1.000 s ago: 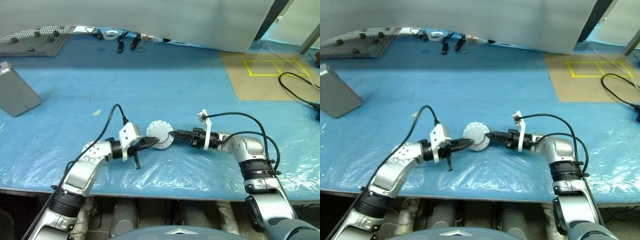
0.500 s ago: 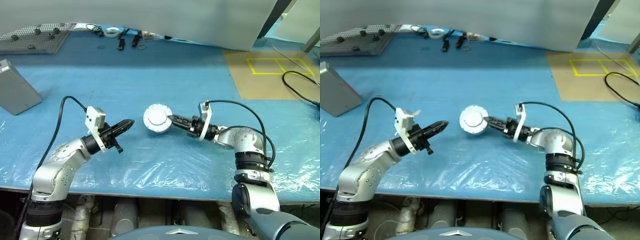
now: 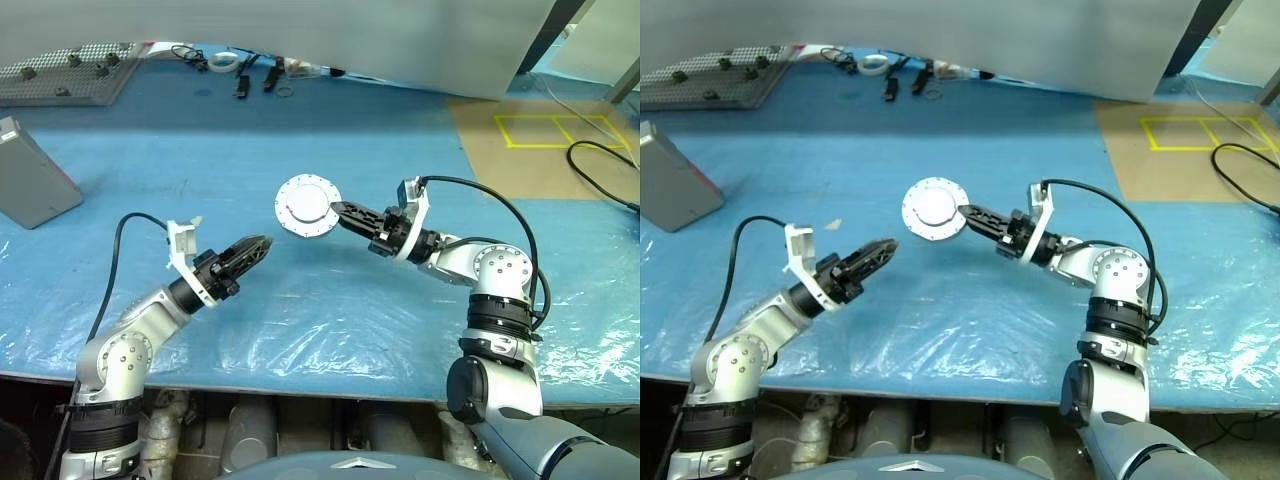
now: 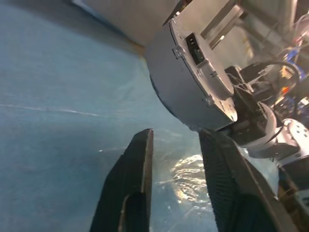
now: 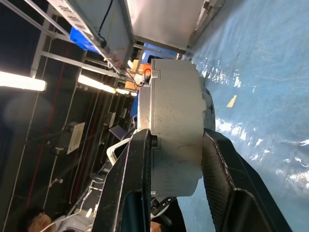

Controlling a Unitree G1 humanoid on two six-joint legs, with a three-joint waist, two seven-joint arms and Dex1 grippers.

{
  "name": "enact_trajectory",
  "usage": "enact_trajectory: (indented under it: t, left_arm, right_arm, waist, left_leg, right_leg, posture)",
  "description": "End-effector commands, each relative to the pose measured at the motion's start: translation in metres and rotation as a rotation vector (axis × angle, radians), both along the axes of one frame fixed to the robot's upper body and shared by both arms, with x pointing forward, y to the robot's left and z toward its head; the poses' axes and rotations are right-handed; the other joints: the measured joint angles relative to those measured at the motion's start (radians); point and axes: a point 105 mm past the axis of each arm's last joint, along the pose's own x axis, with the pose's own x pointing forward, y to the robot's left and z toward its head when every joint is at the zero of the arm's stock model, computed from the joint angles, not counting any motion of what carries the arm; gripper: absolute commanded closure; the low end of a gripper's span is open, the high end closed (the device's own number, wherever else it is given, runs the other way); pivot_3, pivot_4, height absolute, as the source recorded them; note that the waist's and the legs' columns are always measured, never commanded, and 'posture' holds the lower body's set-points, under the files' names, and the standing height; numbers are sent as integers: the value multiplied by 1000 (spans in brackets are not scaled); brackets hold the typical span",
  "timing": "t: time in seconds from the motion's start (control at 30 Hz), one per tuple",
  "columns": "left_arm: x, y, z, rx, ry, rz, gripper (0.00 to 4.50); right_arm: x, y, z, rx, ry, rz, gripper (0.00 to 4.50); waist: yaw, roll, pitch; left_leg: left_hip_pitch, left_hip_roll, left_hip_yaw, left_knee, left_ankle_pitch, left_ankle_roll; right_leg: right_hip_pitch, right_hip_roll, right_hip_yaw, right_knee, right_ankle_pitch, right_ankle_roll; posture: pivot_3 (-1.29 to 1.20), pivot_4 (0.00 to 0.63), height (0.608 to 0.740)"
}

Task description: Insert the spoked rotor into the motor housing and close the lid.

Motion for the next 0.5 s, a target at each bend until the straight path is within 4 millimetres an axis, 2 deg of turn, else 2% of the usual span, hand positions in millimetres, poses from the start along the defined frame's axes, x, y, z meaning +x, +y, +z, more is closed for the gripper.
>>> enact_trajectory:
  t: [0.03,0.2,0.37,0.5]
  left_arm:
    - [-3,6,6,-116,-3,8,1650]
    - [-5,-4,9,-207,12,-39,25]
    - [1,-17,3,-263,100,-80,25]
    - [13,-22,8,-314,80,-73,25]
  right_arm:
    - [-5,1,28,70,-96,22,3439]
    - [-6,3,29,70,-91,28,3439]
    - [-7,5,31,69,-92,36,3439]
    - [-8,6,31,67,-95,46,3439]
  waist:
    - [1,0,0]
    - [3,0,0]
    - [5,0,0]
    - [5,0,0]
  left_leg:
    - [0,0,0,0,0,0]
    - [0,0,-1,0,0,0]
    - [0,-1,-2,0,0,-1]
    - [0,-1,-3,1,0,-1]
  right_leg:
    - [0,0,0,0,0,0]
    - [1,0,0,0,0,1]
    - [1,0,0,0,1,2]
    - [2,0,0,0,2,3]
  posture:
    - [0,150,740]
    - [0,150,740]
    - [0,150,740]
    - [0,150,740]
